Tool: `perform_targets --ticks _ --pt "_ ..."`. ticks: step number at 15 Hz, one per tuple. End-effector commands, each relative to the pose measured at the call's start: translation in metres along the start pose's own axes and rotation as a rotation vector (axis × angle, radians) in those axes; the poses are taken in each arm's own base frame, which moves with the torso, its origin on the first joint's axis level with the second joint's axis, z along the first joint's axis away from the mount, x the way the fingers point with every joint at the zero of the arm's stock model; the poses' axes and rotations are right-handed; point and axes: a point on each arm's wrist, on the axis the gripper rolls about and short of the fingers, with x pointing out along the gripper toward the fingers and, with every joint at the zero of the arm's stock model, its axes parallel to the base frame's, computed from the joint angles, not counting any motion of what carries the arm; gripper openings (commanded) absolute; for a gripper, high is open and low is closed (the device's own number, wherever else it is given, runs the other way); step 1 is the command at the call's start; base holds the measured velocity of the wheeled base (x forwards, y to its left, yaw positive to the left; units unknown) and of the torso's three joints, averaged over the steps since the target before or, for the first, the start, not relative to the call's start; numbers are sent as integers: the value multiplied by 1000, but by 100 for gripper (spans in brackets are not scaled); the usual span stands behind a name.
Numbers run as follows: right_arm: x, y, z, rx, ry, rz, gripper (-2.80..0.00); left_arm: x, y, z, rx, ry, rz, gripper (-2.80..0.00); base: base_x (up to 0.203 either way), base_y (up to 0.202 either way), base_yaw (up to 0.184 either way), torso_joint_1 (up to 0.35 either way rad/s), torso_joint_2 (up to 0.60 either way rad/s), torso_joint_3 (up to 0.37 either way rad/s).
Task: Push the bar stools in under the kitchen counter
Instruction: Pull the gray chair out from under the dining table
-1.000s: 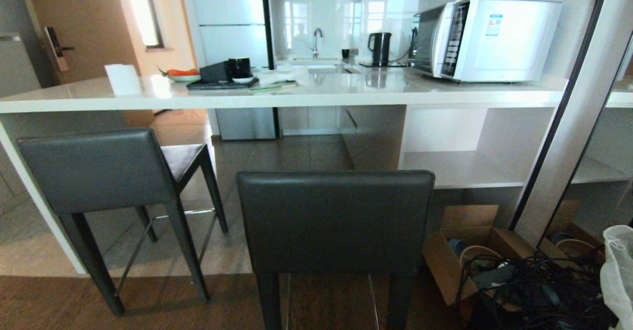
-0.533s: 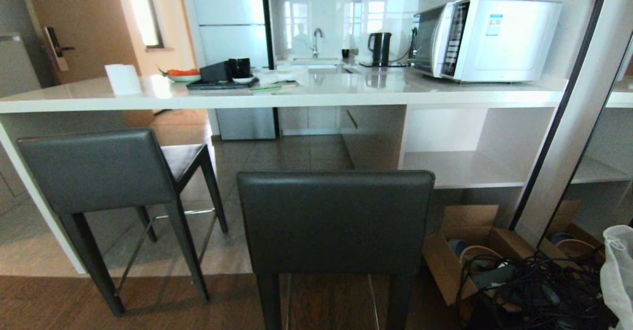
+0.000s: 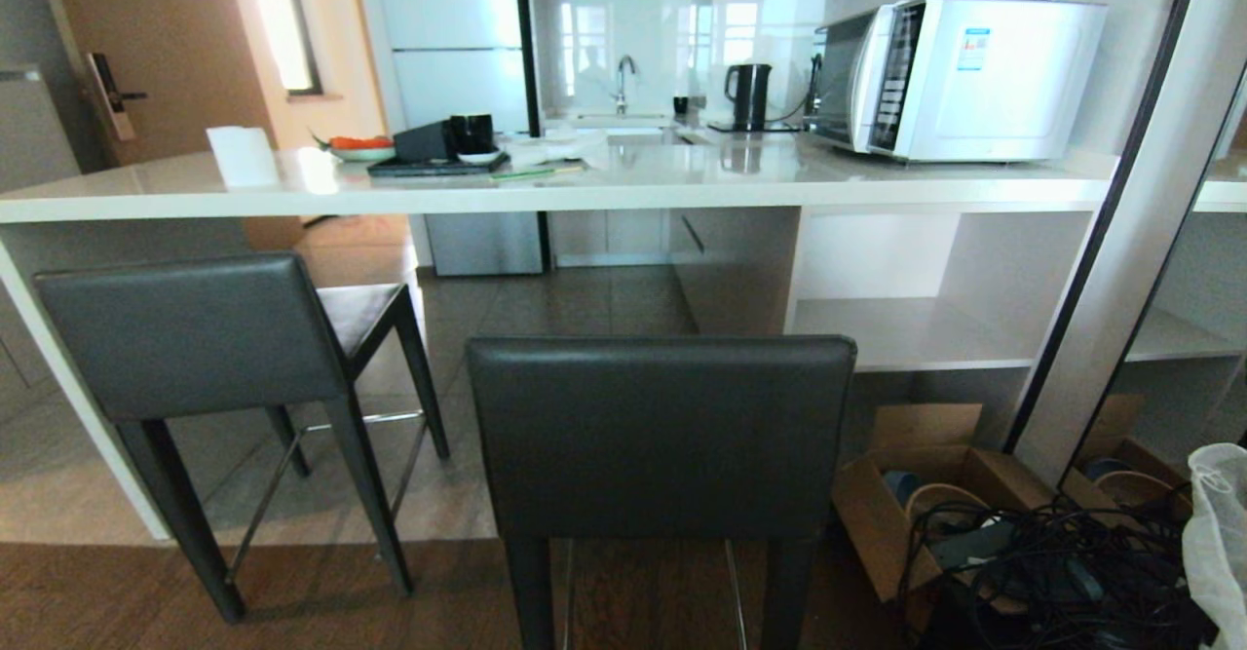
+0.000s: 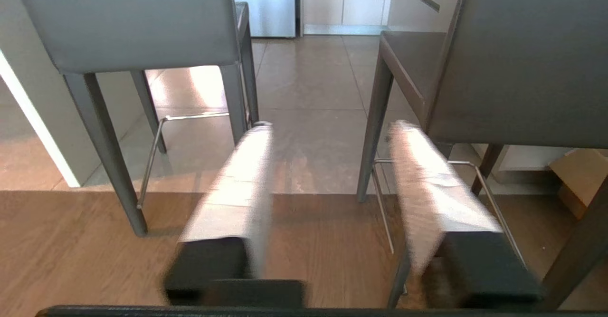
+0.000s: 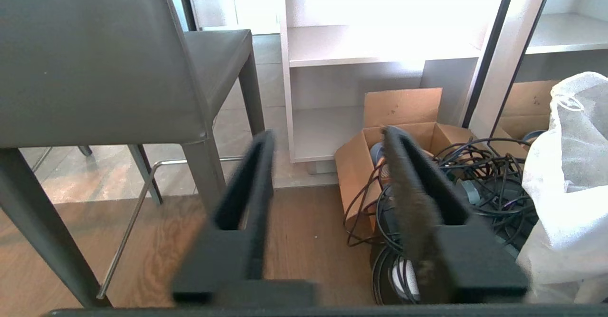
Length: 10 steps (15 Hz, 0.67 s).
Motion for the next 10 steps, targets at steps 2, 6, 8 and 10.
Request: perform_targets --ticks 2,6,8,10 --pt "1 0 -3 0 11 0 -280 1 0 -2 0 9 0 -280 0 0 0 0 0 0" --pt "1 0 -3 0 11 0 -280 1 0 -3 -9 8 2 -280 0 0 0 0 0 0" --pt "1 0 -3 0 11 0 -280 1 0 -2 -11 6 1 -280 0 0 0 0 0 0" --pt "1 0 -2 0 10 0 -280 1 0 -2 -11 6 2 -280 0 0 0 0 0 0"
